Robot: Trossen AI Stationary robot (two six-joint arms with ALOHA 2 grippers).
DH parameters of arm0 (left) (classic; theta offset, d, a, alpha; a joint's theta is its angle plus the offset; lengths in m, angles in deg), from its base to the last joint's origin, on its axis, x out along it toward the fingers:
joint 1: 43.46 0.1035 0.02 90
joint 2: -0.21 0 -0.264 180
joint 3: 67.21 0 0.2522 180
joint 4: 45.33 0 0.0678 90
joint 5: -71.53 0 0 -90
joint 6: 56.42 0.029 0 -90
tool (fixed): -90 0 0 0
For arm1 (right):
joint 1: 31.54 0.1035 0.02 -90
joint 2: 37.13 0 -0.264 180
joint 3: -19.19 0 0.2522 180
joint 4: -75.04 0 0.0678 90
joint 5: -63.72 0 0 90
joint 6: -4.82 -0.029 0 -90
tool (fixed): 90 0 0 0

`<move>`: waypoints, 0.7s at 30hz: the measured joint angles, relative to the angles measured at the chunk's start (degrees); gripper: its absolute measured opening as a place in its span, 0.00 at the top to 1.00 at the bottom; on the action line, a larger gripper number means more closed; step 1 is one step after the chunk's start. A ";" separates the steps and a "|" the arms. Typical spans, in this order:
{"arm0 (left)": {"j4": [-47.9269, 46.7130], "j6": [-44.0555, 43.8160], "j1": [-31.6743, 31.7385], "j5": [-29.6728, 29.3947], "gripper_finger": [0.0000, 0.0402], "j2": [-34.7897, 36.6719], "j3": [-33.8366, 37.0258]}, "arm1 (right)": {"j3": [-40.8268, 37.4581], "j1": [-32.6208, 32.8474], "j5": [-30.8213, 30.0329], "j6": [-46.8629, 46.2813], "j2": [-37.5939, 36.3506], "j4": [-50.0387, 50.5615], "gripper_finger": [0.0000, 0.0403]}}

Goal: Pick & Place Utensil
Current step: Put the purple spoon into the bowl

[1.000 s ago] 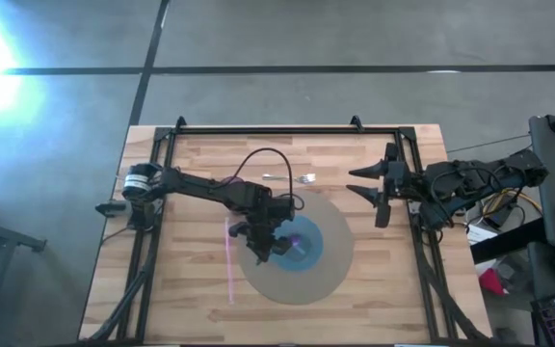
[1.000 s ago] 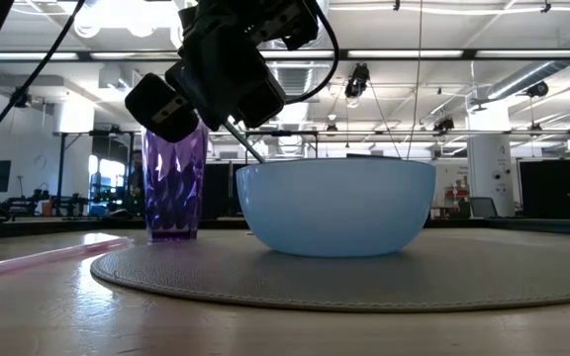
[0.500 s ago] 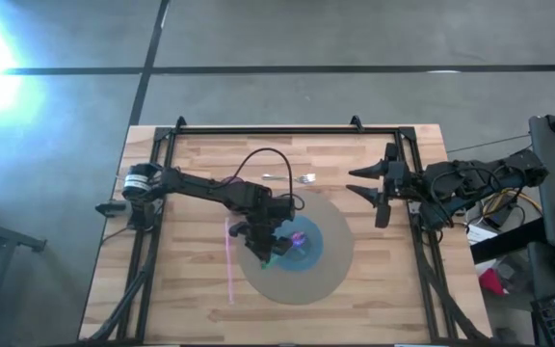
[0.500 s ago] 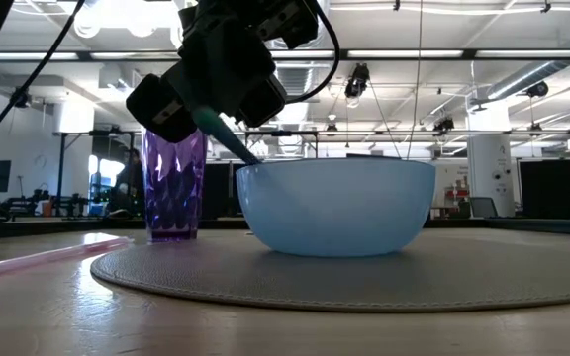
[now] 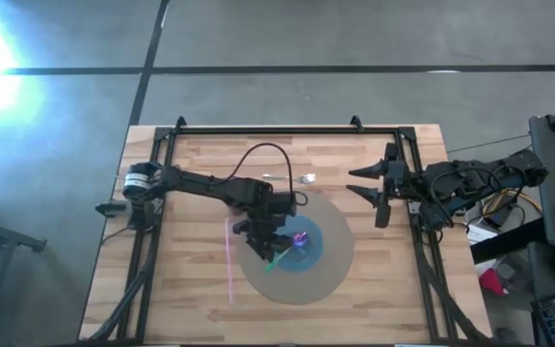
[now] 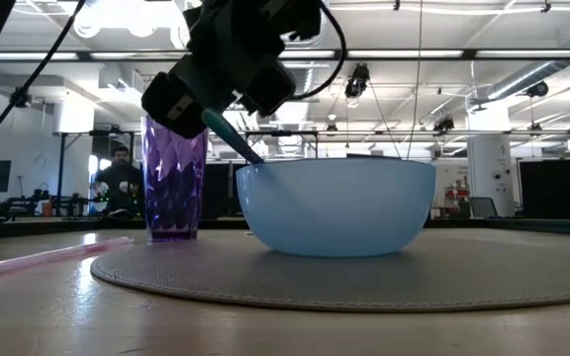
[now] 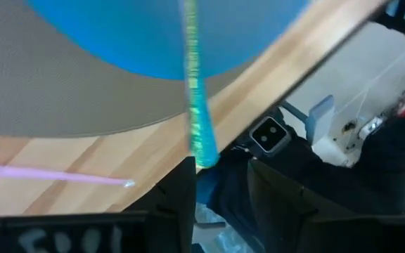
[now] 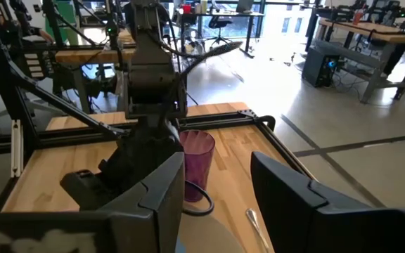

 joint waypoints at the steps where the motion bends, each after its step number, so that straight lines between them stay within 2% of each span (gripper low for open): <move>1: 0.05 0.68 0.00 0.20 0.70 0.02 -0.58 | 0.00 -0.02 0.00 -0.02 0.00 0.01 0.60; 16: -1.16 6.78 0.13 1.17 0.71 1.47 -7.37 | 0.02 0.00 0.02 -1.99 0.00 0.54 0.64; 21: -1.56 9.80 0.24 -1.27 0.72 4.54 -7.32 | 0.02 -0.02 0.04 -3.53 -0.02 1.78 0.64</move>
